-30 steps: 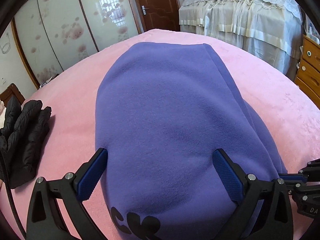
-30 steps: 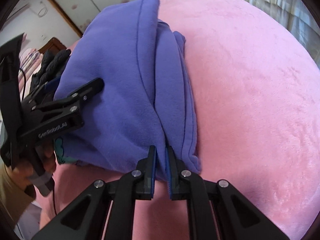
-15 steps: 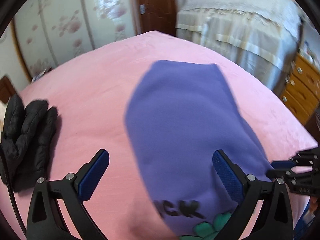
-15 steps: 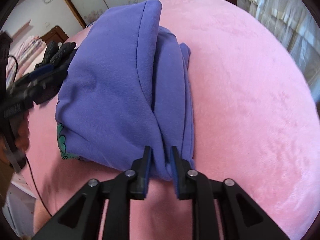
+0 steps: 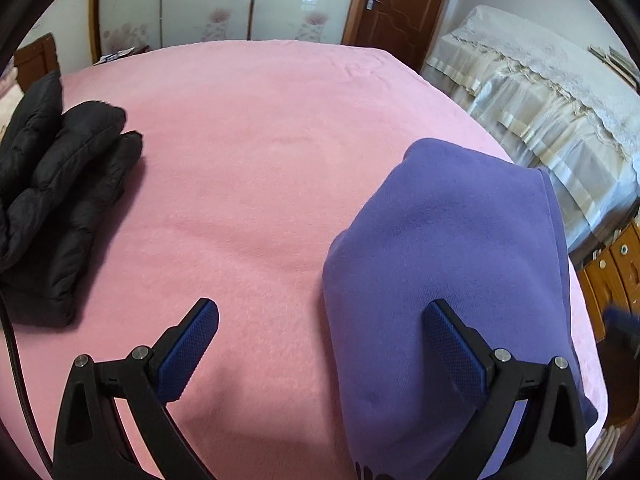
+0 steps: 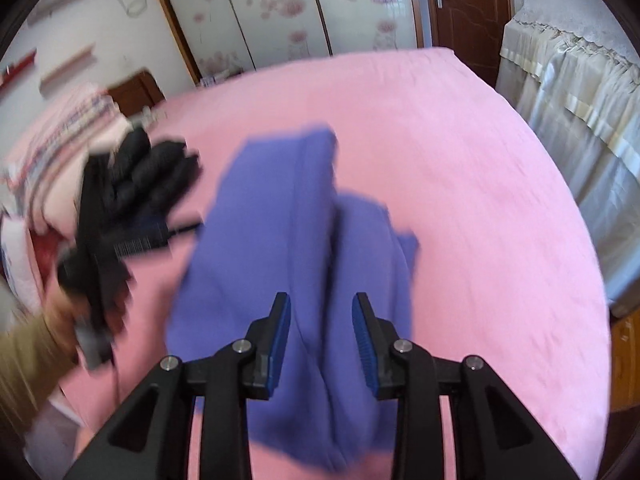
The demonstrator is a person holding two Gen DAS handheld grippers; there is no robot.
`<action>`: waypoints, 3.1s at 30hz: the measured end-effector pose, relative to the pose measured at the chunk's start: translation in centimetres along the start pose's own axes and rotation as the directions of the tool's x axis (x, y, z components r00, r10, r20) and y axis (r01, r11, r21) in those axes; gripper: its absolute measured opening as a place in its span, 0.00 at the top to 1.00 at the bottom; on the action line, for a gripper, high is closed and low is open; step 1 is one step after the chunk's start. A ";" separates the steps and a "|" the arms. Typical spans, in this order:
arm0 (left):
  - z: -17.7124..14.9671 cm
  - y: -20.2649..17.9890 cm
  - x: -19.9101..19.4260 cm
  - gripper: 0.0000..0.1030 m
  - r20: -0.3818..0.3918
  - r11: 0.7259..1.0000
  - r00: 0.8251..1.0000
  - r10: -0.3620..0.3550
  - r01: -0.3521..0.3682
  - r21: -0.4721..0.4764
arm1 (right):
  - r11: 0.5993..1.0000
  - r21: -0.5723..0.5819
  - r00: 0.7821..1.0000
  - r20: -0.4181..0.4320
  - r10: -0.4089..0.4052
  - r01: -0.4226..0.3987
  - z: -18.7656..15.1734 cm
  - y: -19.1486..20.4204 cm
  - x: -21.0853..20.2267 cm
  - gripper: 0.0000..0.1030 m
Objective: Fold large clothes
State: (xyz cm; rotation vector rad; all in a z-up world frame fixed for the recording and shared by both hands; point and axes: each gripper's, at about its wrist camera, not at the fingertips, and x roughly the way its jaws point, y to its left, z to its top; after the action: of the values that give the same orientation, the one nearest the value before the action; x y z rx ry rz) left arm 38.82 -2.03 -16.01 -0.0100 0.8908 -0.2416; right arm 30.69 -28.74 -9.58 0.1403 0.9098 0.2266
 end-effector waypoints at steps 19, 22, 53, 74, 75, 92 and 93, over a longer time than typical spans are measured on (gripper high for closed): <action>1.9 -5.3 4.8 0.00 -0.070 0.995 0.997 0.029 -0.023 0.093 | 0.984 0.128 0.985 -0.133 -0.109 0.127 2.2 -4.6 11.1 0.91; 2.2 -7.1 5.3 0.00 -0.076 0.988 0.993 0.095 -0.085 0.130 | 0.976 0.097 0.973 -0.148 -0.180 0.195 1.5 -4.6 11.7 0.91; 1.8 -3.1 0.5 0.01 -0.127 0.998 0.991 0.028 -0.021 0.051 | 0.981 0.121 0.984 -0.108 -0.140 0.153 1.8 -4.5 8.4 0.68; -3.3 2.4 3.8 0.00 -0.252 0.903 0.869 -0.426 0.391 -0.177 | 0.978 0.201 0.991 -0.107 0.081 -0.058 0.2 -8.0 4.7 0.04; -3.4 2.2 4.2 0.00 -0.259 0.894 0.858 -0.444 0.404 -0.192 | 0.976 0.202 0.990 -0.100 0.098 -0.076 0.1 -8.0 4.7 0.04; -1.5 -4.8 5.0 0.00 -0.413 0.957 0.878 -0.242 0.286 0.046 | 0.982 0.139 0.957 -0.245 0.159 -0.127 -1.5 -7.4 9.3 0.04; -1.5 -4.8 5.1 0.00 -0.419 0.958 0.876 -0.239 0.284 0.047 | 0.982 0.140 0.953 -0.257 0.160 -0.127 -1.7 -7.5 9.7 0.03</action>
State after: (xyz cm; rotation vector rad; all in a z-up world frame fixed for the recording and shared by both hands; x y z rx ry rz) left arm 39.75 -7.68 -20.36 0.0210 1.2974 -0.5617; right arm 36.13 -33.49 -19.66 0.2961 1.1849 0.3312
